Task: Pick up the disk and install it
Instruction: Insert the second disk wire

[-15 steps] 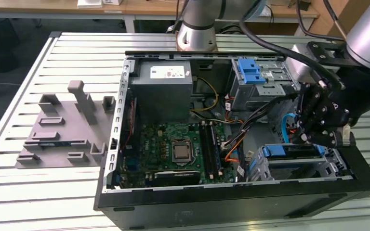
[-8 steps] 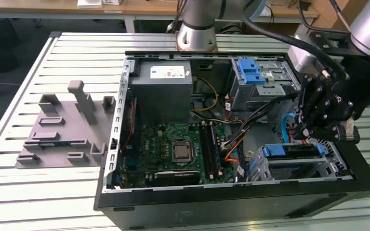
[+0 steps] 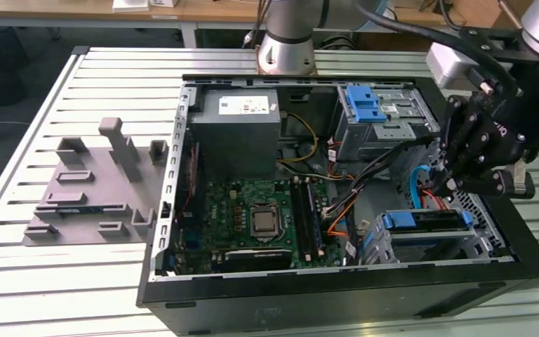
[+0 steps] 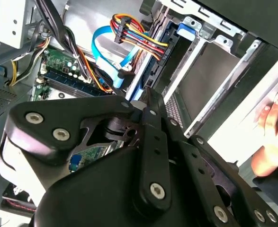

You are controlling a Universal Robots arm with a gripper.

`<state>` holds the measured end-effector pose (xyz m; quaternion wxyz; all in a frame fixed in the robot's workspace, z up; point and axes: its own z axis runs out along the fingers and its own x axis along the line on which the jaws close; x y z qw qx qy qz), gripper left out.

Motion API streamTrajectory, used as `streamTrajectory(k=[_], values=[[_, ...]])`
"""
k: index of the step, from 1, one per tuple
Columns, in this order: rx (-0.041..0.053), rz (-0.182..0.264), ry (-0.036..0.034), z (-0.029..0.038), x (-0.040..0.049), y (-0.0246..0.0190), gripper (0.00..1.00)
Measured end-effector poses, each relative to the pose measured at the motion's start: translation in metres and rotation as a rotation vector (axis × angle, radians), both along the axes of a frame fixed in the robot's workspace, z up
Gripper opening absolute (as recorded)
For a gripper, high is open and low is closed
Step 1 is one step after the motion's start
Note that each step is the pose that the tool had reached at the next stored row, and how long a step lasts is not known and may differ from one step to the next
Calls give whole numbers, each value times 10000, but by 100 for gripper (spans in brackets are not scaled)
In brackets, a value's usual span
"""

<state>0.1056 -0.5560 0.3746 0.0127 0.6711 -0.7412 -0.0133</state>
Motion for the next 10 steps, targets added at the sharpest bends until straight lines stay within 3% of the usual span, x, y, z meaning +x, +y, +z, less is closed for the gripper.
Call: streamTrajectory(k=[10], values=[[0,0,0,101,0,42,11]])
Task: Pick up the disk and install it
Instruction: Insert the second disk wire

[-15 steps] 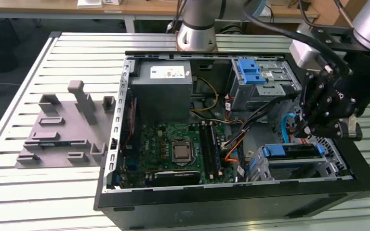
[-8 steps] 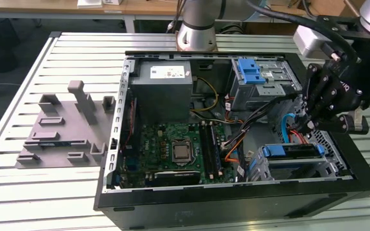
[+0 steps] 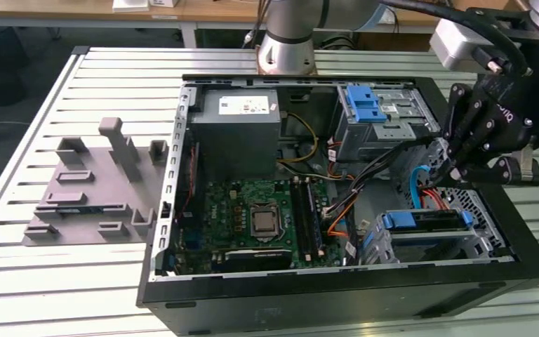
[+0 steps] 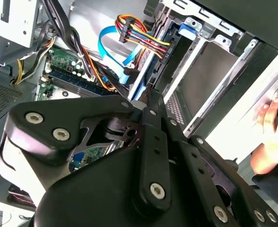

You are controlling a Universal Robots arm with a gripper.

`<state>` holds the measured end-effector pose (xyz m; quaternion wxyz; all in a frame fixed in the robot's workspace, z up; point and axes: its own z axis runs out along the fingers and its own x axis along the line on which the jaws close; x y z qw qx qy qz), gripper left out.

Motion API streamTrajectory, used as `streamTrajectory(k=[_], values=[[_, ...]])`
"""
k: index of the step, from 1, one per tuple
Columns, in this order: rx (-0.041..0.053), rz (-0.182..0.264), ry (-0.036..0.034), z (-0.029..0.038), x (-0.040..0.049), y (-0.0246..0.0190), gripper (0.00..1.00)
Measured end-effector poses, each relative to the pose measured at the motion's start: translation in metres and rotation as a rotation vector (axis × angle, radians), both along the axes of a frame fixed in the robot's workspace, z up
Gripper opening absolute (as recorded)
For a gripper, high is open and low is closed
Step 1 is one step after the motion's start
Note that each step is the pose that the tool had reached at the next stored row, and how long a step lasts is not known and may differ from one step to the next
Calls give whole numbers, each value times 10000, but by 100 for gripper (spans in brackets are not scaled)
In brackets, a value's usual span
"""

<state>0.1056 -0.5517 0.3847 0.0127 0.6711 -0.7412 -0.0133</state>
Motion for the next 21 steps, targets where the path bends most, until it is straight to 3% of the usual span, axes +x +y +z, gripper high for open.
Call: streamTrajectory(k=[4,10,18,19,21], values=[[-2,0,0,28,0,48,11],[1,10,0,28,0,177,11],[-34,10,0,-6,4,209,11],[-34,11,0,-11,5,214,18],[-33,11,0,-24,8,221,18]])
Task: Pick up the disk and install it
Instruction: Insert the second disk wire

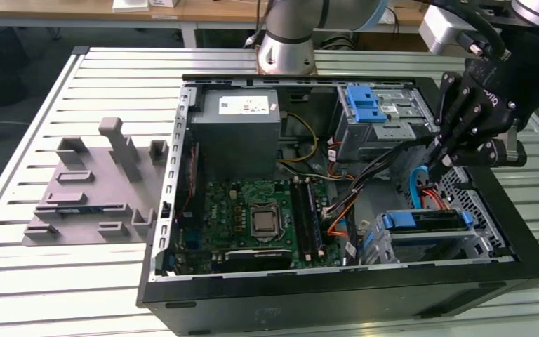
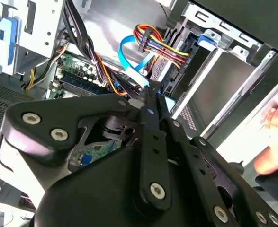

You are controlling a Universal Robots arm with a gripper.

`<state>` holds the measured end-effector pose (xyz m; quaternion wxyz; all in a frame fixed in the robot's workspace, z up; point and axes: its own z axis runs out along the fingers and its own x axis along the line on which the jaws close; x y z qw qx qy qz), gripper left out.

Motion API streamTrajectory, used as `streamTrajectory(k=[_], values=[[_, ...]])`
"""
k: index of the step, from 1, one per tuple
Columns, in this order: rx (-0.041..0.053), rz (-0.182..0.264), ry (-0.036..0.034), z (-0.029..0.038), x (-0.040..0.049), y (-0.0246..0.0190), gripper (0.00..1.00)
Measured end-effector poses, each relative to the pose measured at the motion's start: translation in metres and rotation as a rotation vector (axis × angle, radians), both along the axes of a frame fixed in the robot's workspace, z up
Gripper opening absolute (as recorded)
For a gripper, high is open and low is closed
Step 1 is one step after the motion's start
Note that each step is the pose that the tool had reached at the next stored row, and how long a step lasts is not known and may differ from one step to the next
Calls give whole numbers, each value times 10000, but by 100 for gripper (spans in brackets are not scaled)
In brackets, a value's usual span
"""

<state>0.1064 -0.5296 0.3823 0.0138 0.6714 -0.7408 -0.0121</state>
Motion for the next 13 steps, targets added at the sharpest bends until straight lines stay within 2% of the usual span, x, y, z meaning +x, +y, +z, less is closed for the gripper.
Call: streamTrajectory(k=[11,12,13], values=[[-20,0,0,-63,6,5,18],[-20,0,0,-67,6,5,25],[-22,0,0,-70,6,5,25]])
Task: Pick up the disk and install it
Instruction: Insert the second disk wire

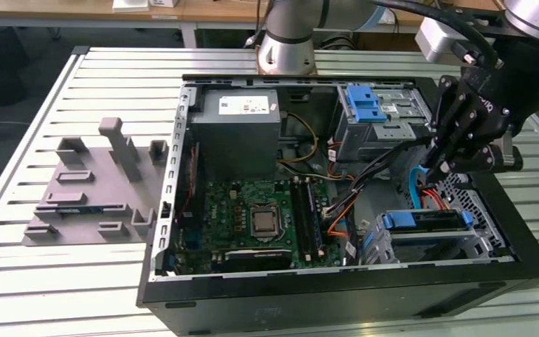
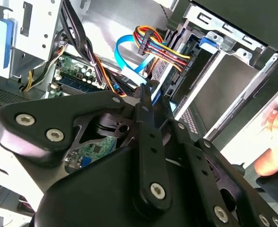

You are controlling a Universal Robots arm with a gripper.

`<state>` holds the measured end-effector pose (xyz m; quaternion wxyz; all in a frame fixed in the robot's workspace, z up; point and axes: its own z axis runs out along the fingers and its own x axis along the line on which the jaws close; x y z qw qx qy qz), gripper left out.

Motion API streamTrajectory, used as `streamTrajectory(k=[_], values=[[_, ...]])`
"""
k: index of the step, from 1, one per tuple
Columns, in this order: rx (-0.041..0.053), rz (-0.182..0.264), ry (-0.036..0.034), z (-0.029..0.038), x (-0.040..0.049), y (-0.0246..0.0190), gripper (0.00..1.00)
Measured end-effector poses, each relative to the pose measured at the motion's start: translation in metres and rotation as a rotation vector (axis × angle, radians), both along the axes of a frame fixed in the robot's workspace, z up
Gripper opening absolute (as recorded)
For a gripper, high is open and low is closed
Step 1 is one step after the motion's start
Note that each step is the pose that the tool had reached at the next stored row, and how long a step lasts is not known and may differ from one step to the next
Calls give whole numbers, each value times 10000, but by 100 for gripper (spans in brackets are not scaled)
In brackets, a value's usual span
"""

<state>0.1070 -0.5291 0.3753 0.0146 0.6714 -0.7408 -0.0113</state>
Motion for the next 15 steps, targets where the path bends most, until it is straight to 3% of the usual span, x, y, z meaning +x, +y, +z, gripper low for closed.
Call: streamTrajectory(k=[4,8,15], values=[[-3,0,0,-1,0,0,25],[0,0,0,52,0,2,25],[-3,0,1,83,0,21,25]])
